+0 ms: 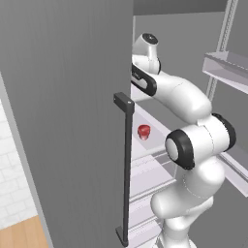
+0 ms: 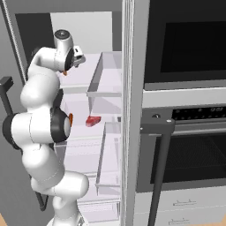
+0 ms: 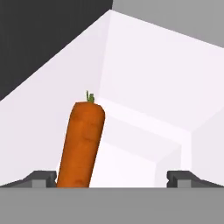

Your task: Place one carrot and one steak in each tupperware on the nearby counter, to pack two identical lunches.

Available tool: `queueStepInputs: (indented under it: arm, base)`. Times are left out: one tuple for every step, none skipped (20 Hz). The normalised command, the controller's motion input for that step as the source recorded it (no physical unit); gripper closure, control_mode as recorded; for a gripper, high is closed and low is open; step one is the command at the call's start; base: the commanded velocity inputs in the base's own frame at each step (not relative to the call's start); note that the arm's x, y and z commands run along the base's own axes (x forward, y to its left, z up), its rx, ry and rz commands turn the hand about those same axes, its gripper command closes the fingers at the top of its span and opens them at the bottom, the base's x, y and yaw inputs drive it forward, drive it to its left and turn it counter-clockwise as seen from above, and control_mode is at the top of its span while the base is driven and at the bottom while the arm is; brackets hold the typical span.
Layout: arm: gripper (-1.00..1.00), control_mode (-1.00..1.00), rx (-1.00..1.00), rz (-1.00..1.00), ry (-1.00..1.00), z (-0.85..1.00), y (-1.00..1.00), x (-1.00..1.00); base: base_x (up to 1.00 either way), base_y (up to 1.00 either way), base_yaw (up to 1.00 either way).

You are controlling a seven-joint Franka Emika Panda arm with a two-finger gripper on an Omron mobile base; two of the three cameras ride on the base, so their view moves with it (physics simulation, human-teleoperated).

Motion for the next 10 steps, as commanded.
queueStepInputs:
  arm:
    - [-1.00,-1.00,0.00,0.01,0.00,-0.16,0.00,0.44]
    - [-1.00,-1.00,0.00,0.01,0.02,-0.24,0.00,0.34]
    - [-1.00,-1.00,0.00,0.02,0.04,-0.36,0.03,0.19]
    - [-1.00,-1.00,0.00,0.01,0.03,-0.51,0.01,0.00]
    - [-1.00,-1.00,0.00,0.01,0.03,-0.54,0.03,0.00]
    - [-1.00,-1.00,0.00,0.03,0.03,-0.55,0.06,0.00]
    - [-1.00,-1.00,-0.01,0.03,0.05,-0.67,0.08,0.00]
    - [-1.00,-1.00,-0.03,0.02,0.03,-0.35,0.11,0.00]
    - [-1.00,-1.00,-0.03,0.02,0.05,-0.36,0.10,0.00]
    - [-1.00,-1.00,-0.05,0.01,0.05,-0.67,0.06,0.00]
  base:
    - [0.00,0.00,0.00]
    - [0.00,0.00,0.00]
    - [0.00,0.00,0.00]
    - [0.00,0.00,0.00]
    - [0.00,0.00,0.00]
    - [0.00,0.00,0.00]
    - [0.00,0.00,0.00]
    - [0.00,0.00,0.00]
    - [0.00,0.00,0.00]
    - [0.00,0.00,0.00]
